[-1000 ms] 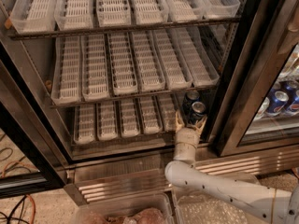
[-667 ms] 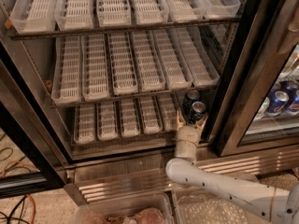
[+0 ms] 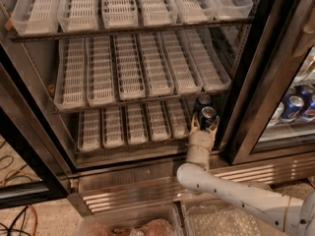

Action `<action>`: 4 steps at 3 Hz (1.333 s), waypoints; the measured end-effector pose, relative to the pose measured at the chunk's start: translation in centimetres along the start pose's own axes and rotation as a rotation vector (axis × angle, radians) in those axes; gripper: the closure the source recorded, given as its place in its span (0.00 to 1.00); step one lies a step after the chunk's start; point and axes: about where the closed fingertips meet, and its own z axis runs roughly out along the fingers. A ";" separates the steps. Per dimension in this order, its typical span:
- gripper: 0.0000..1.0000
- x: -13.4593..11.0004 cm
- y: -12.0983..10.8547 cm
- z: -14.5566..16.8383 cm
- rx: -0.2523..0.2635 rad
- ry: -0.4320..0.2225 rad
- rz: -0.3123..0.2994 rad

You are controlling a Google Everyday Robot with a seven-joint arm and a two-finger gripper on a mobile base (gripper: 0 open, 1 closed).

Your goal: Pick pepsi can from bottom shelf of fridge

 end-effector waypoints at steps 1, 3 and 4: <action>0.73 0.2 0.0 0.0 0.001 0.005 -0.003; 1.00 0.0 0.4 -0.2 -0.008 0.027 -0.004; 1.00 -0.2 1.2 -0.7 -0.024 0.051 0.010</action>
Offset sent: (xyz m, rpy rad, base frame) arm 0.0011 0.0052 -0.0150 -0.0021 0.0472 0.0094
